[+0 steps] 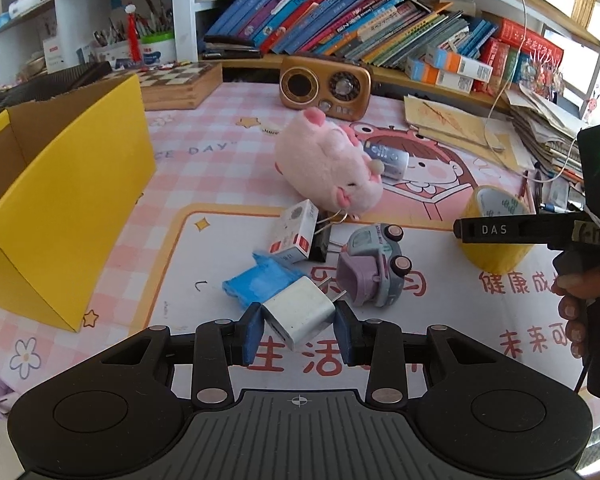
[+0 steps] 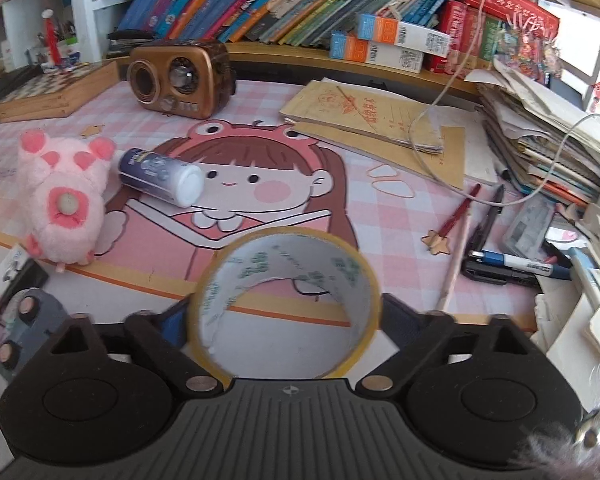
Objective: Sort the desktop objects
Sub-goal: 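Close the left gripper on the white plug while the right gripper grasps the tape roll, then lift the plug and tape roll and carry both toward the yellow box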
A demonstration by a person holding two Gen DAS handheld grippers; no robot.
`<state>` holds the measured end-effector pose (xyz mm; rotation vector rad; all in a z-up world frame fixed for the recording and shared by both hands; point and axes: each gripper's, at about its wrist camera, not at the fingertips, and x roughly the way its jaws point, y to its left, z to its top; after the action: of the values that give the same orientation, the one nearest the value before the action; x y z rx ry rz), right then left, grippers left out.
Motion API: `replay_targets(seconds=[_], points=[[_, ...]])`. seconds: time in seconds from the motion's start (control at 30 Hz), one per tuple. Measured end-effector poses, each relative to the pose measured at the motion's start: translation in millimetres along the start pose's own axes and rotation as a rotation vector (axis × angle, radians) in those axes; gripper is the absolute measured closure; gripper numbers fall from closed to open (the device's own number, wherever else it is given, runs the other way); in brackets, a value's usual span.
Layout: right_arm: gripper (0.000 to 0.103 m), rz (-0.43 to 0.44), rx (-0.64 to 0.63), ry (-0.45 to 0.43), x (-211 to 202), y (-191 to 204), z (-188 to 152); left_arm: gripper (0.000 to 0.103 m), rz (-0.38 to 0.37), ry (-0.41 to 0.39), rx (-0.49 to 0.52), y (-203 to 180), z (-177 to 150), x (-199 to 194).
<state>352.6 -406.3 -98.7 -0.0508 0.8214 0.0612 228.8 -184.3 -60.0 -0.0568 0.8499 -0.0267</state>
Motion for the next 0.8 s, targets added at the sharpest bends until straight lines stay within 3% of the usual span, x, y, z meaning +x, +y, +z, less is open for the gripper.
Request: replay_targets(seconds=[0.8], points=[[0.017,0.057,0.051,-0.106,-101.3,24.1,-18.0,0.067,-0.068,-0.098,0.008,9.7,-5.8,-44.0]])
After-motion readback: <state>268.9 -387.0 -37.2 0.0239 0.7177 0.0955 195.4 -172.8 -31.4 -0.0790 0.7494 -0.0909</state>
